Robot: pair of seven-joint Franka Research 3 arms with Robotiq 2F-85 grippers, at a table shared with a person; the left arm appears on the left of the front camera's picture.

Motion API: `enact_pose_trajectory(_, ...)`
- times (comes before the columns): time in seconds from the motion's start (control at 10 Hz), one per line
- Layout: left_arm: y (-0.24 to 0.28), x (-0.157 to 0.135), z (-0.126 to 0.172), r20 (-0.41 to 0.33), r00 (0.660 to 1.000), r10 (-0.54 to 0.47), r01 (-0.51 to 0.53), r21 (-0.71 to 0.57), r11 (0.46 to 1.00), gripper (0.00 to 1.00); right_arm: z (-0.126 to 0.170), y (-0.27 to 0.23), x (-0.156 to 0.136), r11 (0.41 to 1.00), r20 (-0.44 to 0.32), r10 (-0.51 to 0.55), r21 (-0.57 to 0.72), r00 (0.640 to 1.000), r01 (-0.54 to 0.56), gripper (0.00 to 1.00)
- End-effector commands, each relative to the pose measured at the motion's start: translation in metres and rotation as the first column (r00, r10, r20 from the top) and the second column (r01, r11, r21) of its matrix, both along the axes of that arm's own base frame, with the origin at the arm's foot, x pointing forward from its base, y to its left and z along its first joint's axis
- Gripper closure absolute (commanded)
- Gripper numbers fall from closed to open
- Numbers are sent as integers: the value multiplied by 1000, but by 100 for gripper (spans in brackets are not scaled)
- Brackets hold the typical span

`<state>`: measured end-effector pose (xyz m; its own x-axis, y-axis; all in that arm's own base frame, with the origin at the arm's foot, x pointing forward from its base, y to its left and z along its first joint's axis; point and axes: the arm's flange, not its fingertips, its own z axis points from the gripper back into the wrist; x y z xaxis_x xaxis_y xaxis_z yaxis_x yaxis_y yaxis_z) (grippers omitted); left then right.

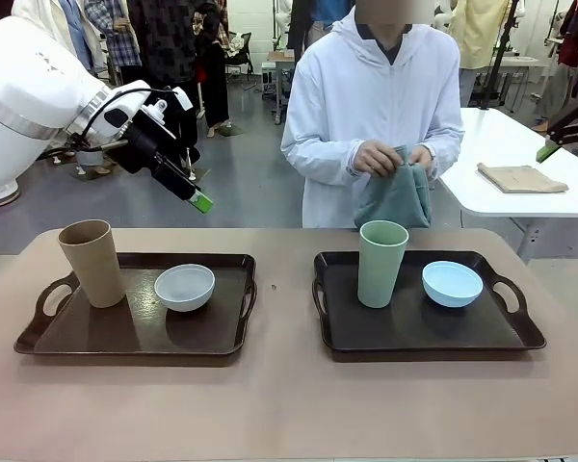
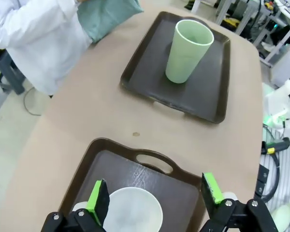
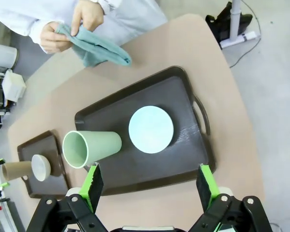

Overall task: Set up a tray with a mat and arrange the tableware.
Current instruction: Pick up the Picnic Bowl and Reusable plastic cup from the Handle tray in front of the human's position and hold them in the air.

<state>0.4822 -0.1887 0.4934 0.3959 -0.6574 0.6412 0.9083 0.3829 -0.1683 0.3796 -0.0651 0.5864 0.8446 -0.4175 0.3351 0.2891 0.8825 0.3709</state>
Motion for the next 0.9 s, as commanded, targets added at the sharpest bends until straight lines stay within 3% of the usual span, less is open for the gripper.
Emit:
enact_pose_trajectory(0.0,1,0,0,0,1000,1,-1,-1,1000,0,0,1,0,1000,0,0,-2,1000,0,0)
enact_pose_trajectory(0.1,-2,5,5,68,986,-150,151,-7,989,0,-4,2,19,1000,-15,-6,-14,1000,5,0)
enact_pose_trajectory(0.3,-34,-1,-4,240,941,-240,243,16,970,0,-31,21,53,998,-123,20,-62,992,-28,0)
enact_pose_trajectory(0.5,-66,8,-32,261,913,-313,301,87,950,0,-58,34,76,994,-194,43,-91,980,-62,0)
enact_pose_trajectory(0.8,-103,30,-86,263,865,-427,443,1,897,0,-96,45,88,981,-320,106,-119,941,-151,0)
